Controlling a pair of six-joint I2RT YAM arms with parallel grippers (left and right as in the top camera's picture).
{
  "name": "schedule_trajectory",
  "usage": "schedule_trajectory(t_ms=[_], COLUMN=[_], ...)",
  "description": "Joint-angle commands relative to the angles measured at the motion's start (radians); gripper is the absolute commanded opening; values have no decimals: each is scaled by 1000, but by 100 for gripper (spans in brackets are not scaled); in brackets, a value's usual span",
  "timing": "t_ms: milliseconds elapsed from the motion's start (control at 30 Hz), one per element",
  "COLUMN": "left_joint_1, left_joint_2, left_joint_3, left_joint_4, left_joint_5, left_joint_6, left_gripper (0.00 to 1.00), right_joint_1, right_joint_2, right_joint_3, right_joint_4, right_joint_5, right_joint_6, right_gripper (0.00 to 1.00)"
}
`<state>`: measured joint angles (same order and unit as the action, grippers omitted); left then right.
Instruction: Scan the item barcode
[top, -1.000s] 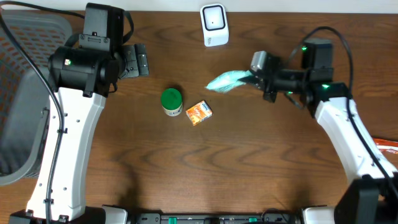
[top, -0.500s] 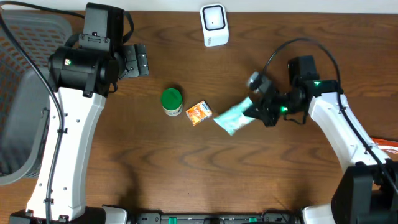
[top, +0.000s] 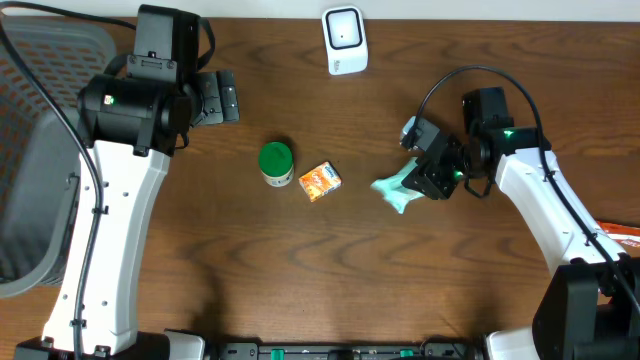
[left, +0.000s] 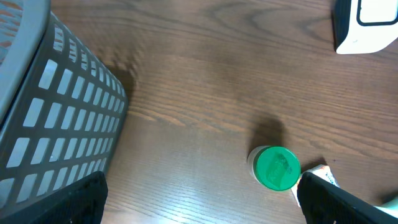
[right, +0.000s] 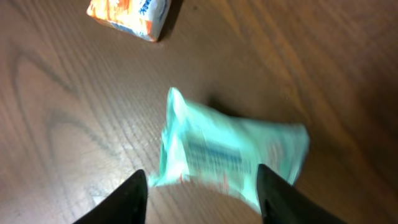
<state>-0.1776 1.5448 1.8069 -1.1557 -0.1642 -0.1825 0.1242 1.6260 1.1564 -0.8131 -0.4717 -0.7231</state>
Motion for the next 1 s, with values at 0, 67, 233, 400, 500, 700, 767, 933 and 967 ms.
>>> schedule_trajectory(t_ms=[0, 67, 233, 400, 500, 700, 767, 933, 967], left_joint_1=[5, 5, 5, 5, 5, 5, 5, 5, 5], left_joint_2=[4, 4, 4, 4, 4, 4, 4, 4, 4], left_joint_3=[3, 3, 3, 3, 3, 3, 3, 3, 3], left_joint_4=[-3, -3, -3, -3, -3, -3, -4, -3, -3], left_joint_5=[-16, -16, -16, -16, -16, -16, -16, -16, -16], left_joint_6=[2, 3, 3, 2, 3, 3, 3, 2, 3], left_gripper=[98, 98, 98, 98, 98, 98, 98, 98, 98], right_joint_1=[8, 8, 8, 12, 49, 172, 193, 206, 206], right_joint_2=[-3, -4, -11, -10, 2, 117, 153, 224, 232], right_joint_3=[9, 14, 102, 121, 53, -25, -25, -25, -25], right_joint_4=[42, 101, 141, 117, 208, 291, 298, 245, 232], right_joint_5=[3, -14, -177, -318, -211, 72, 106, 255, 259], right_joint_6=[-5, 60, 348, 614, 745, 922, 937, 1027, 1026], right_gripper=[59, 76, 99, 99, 25, 35, 37, 19, 15])
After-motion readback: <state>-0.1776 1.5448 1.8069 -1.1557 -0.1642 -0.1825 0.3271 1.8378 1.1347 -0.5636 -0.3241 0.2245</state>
